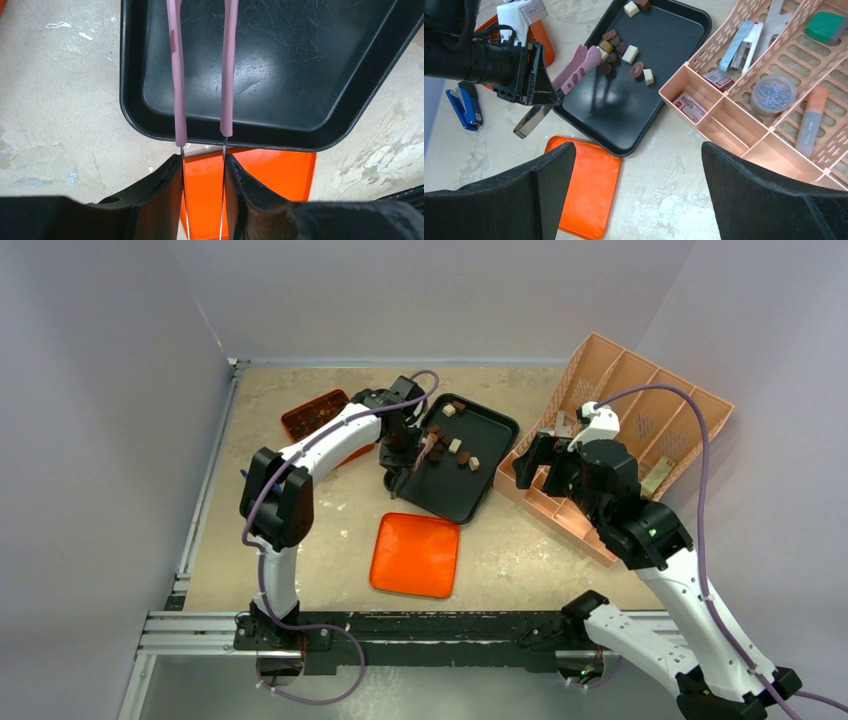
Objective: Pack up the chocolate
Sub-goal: Pick up the fake chocolate from the plate.
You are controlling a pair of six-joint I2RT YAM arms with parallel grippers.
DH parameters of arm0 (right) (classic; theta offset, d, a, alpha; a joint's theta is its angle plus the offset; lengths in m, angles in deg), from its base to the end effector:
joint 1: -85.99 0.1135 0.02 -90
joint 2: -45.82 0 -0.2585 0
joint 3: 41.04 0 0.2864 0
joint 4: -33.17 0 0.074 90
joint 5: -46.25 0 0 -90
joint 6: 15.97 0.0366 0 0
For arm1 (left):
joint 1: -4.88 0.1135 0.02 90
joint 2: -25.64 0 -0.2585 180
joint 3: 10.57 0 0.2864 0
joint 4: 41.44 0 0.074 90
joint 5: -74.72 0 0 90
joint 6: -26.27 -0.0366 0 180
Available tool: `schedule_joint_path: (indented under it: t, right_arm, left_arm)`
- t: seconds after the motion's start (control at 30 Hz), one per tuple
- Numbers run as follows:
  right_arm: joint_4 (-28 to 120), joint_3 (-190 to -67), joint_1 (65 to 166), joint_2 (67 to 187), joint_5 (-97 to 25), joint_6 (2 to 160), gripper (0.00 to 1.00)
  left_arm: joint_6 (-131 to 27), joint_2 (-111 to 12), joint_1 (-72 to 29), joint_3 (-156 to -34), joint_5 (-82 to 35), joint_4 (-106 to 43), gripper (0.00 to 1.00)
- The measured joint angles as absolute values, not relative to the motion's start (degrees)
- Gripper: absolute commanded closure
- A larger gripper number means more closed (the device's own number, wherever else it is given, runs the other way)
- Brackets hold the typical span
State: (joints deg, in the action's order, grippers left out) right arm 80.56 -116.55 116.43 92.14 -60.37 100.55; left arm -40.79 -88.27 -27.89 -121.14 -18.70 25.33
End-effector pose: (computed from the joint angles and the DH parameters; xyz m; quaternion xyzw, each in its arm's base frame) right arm 0.1735 0.0898 0.4061 0.0573 0.8040 0.1738 0.5658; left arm 0.3758 -0.2445 0.2292 0.0895 0.9805 -0.1066 0.1389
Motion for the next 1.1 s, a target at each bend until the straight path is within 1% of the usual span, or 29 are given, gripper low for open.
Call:
schedule_joint_path:
  t: [0.43, 0.7, 0.87, 1.1]
  right_arm:
    - [80.5, -116.5, 116.4, 92.1, -60.4, 100.6, 0.02]
    - [80.5, -116.5, 116.4, 91.9, -60.4, 100.6, 0.02]
    - [80.5, -116.5, 116.4, 91.8, -60.4, 100.6, 0.02]
    - [80.5, -116.5, 116.4, 91.8, -60.4, 100.6, 0.02]
  left_arm:
    - [-40.8, -91.8, -27.9, -120.8, -18.3, 24.5, 0.66]
    - [-40.6, -91.9, -27.9, -120.9, -17.0, 25.1, 0.66]
    - [-40.3, -91.9, -27.9, -120.9, -17.0, 25.1, 0.63]
    - [-40.3, -91.9, -27.9, -120.9, -16.8, 25.2, 0.63]
